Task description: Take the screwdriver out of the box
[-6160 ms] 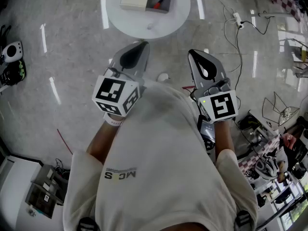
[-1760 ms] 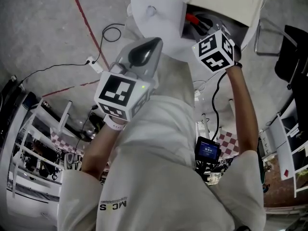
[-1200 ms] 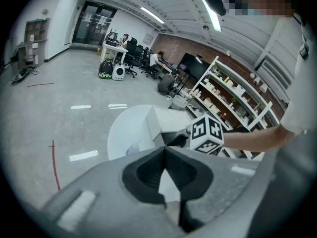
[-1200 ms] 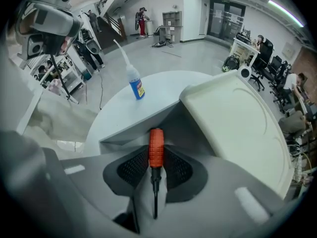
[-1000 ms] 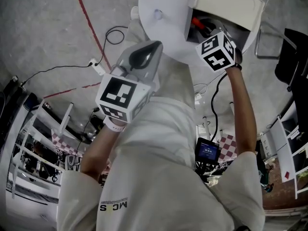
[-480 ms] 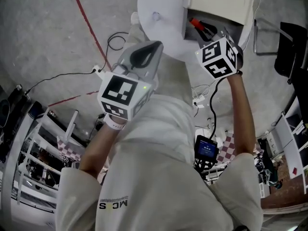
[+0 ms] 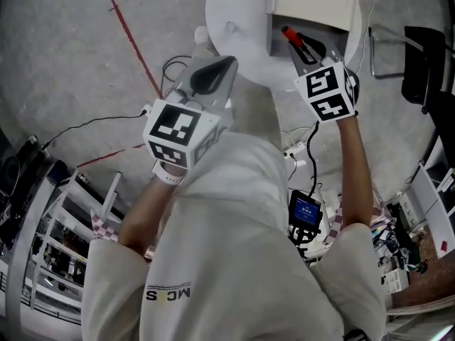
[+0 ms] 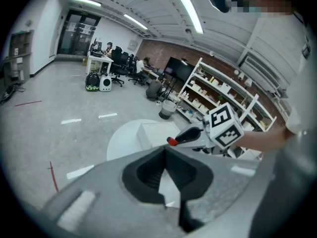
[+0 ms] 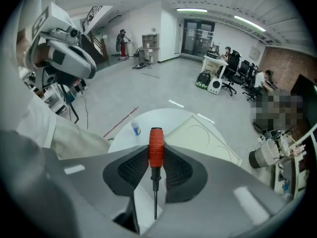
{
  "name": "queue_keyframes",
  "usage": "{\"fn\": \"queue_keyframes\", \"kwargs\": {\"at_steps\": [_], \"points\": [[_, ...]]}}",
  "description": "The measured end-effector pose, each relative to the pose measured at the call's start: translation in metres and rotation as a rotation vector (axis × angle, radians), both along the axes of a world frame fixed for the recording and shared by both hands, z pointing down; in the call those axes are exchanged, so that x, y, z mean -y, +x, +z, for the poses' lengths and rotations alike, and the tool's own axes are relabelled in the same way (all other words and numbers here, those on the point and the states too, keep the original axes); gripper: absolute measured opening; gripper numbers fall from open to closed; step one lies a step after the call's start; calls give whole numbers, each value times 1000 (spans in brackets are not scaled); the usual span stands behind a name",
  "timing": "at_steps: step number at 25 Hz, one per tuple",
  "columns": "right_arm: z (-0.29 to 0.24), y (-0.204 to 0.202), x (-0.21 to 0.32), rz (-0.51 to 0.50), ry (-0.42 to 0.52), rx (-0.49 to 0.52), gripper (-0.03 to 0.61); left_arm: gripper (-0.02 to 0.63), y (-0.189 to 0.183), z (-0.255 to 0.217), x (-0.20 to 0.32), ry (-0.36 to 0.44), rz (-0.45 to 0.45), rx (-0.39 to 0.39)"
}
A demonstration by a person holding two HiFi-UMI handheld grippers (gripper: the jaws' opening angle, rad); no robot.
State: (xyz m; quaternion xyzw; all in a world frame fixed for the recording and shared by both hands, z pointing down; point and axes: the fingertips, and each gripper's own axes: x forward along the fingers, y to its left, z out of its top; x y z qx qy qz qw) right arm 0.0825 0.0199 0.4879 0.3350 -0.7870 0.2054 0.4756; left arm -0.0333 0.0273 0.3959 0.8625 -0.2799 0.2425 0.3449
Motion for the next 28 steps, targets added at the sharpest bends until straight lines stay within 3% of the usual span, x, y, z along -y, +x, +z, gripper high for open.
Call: {"fn": "queue_keyframes", "kwargs": {"at_steps": [18, 28], "points": [[-151, -26, -18, 211, 241, 176, 91, 0, -7, -84, -15, 116, 90, -52], [-236, 3, -66, 392, 454, 297, 91, 0, 8, -145, -41, 232, 84, -65]]}}
